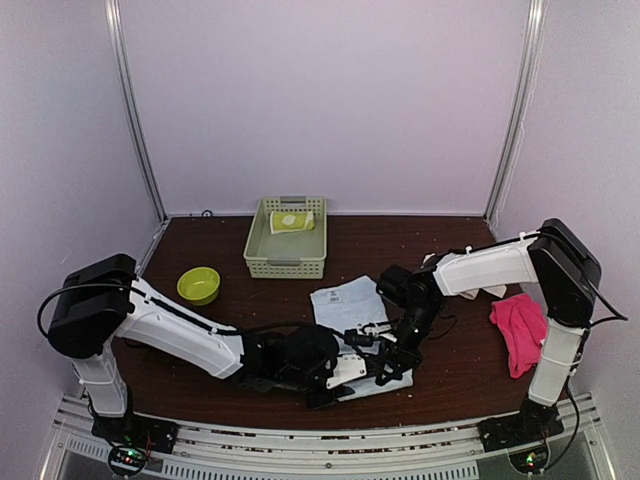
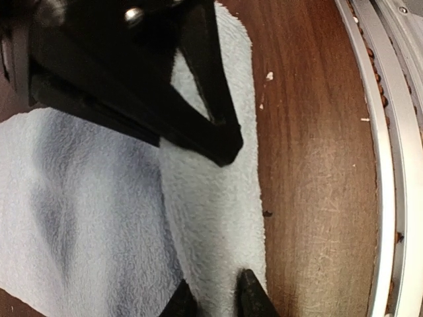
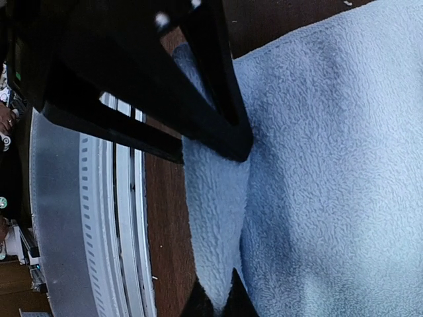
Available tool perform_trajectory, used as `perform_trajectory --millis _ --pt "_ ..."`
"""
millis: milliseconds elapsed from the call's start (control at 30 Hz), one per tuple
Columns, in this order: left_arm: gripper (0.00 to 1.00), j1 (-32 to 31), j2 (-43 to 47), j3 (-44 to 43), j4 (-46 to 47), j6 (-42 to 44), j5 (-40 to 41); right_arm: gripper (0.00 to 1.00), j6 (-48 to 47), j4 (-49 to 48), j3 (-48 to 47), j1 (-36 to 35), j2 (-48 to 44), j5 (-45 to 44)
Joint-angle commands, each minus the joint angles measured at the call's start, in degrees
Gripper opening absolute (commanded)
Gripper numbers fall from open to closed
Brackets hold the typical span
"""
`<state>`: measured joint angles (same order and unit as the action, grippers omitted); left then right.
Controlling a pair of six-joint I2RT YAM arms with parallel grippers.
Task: Roll the towels
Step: Roll the towel at the center of the board.
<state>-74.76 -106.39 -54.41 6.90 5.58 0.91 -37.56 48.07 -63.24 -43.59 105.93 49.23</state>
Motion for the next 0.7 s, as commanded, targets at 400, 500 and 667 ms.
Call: perform_trajectory --millis 400,500,667 --pt "0.04 9.8 -6.2 -9.4 -17.9 -3.9 -36.0 0.05 -8.4 14.3 -1.9 4.7 8.1 8.9" --pt "0.04 11.8 -8.9 -9.8 -17.2 -5.3 -37.0 0.04 -9.6 16.3 -3.3 5.8 13.1 9.6" --pt "0.05 13.0 -9.7 -8.4 -14.0 -6.7 -36.6 0.04 -10.6 19.9 -7.4 8.1 19.1 10.4"
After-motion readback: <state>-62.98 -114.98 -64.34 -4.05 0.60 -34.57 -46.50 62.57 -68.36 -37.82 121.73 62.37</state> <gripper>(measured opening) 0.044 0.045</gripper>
